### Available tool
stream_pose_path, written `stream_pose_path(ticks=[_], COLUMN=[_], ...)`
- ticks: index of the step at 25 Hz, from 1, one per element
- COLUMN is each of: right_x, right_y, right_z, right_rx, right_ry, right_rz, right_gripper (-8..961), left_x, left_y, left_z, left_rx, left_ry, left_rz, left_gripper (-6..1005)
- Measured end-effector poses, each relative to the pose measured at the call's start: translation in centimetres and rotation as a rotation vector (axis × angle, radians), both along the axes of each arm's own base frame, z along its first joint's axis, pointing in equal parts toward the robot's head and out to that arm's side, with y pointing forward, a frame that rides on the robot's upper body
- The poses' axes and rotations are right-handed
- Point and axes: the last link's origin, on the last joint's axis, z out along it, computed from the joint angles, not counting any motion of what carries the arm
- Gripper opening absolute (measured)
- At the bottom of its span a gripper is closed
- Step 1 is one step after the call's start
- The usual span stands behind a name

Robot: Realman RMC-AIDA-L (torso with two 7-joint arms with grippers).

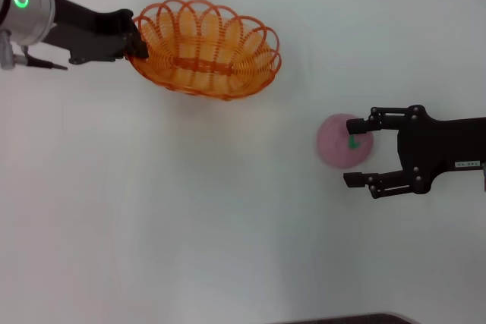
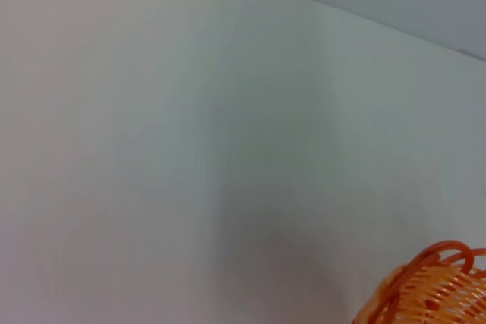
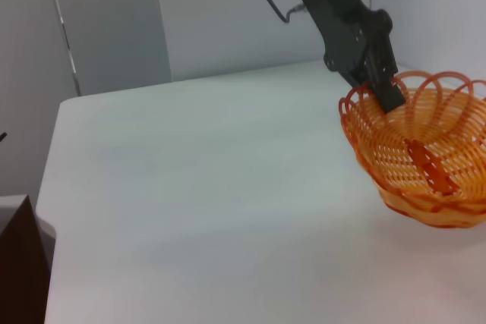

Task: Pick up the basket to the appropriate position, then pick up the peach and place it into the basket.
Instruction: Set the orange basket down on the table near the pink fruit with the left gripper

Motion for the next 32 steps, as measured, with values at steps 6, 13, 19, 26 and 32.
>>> stream_pose_path(ticks=[6, 13, 19, 26, 32], right_x=[0.2, 0.2, 0.2, 0.2, 0.2], right_y=[-0.2, -0.3, -0.3, -0.3, -0.3], right_z=[0.0, -0.1, -0.1, 0.1, 0.1], right_rx=[0.013, 0.019, 0.027, 0.035, 0.035], right_ry=[0.001, 0.008, 0.012, 0.018, 0.020], right_rz=[0.007, 0.002, -0.001, -0.005, -0.005], right_gripper=[828, 827, 826, 825, 825], left_x=[-2.2, -3.7, -4.5, -4.4, -4.2], left_y=[-0.8, -1.5, -2.0, -2.2, -2.7], left_z=[-0.5, -0.6, -0.9, -0.8, -0.4], left_rx=[0.044, 0.068, 0.065, 0.049, 0.013], left_ry=[-0.077, -0.101, -0.095, -0.090, -0.097], left_rz=[0.070, 0.114, 0.131, 0.123, 0.124], left_gripper=[72, 73, 74, 140, 255])
